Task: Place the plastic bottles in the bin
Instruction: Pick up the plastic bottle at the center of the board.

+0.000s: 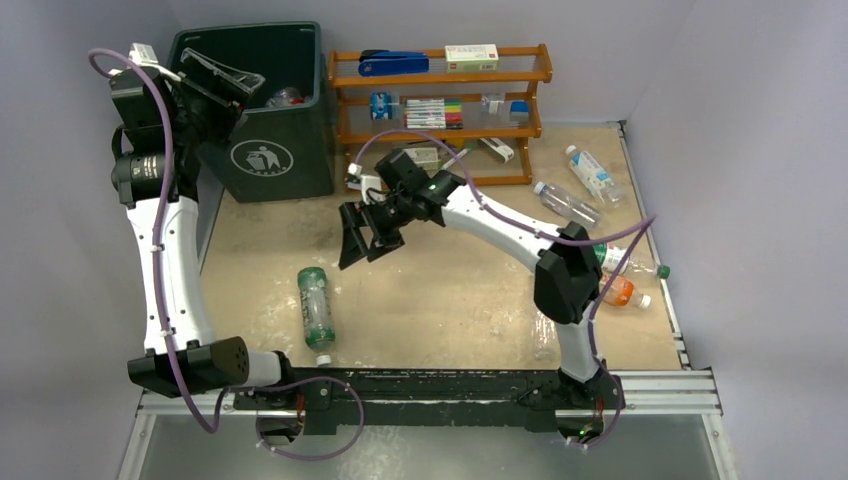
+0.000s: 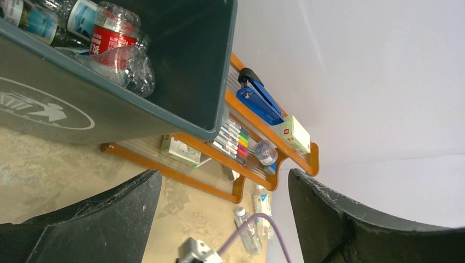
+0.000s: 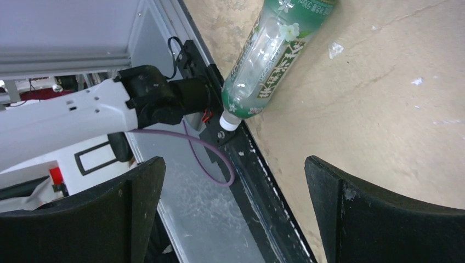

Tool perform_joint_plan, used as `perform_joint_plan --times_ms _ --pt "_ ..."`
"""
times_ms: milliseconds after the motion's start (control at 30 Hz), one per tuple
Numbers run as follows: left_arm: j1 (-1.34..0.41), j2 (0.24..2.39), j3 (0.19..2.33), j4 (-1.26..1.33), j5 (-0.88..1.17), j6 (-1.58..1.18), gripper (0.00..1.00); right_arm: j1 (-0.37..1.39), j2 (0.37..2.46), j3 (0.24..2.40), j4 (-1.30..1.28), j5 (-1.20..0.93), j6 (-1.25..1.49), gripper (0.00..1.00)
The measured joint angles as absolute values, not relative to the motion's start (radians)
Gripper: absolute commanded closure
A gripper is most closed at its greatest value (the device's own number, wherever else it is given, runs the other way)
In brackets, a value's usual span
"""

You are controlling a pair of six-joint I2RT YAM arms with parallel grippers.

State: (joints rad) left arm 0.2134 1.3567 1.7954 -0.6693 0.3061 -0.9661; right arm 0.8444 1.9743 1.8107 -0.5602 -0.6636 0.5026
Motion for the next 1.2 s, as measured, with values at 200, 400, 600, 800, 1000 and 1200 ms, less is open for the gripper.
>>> perform_joint_plan --times_ms 200,400,600,800,1000,1200 --pt "0.214 1.355 1.795 -0.698 0.318 -0.965 0.14 0.9 2.114 1.85 -0.508 -0.662 0.567 0.0" --pt "0.213 1.35 1.795 -0.739 0.338 -0.953 0.14 0.938 2.215 1.884 -0.482 -0.645 0.615 0.0" --pt "0.213 1.314 1.782 -0.772 0.344 -0.946 0.13 0.96 2.26 1.901 -0.456 -0.646 0.656 0.0" --pt "0.214 1.291 1.781 -0.797 0.345 -0.927 0.13 0.983 2.316 1.951 -0.423 -0.646 0.689 0.0" --pt "0.214 1.291 1.781 -0.821 0.345 -0.912 0.13 1.007 2.365 1.98 -0.414 -0.644 0.714 0.0" --pt "0.214 1.291 1.781 -0.841 0.346 -0.898 0.12 1.027 2.4 2.0 -0.412 -0.636 0.737 0.0"
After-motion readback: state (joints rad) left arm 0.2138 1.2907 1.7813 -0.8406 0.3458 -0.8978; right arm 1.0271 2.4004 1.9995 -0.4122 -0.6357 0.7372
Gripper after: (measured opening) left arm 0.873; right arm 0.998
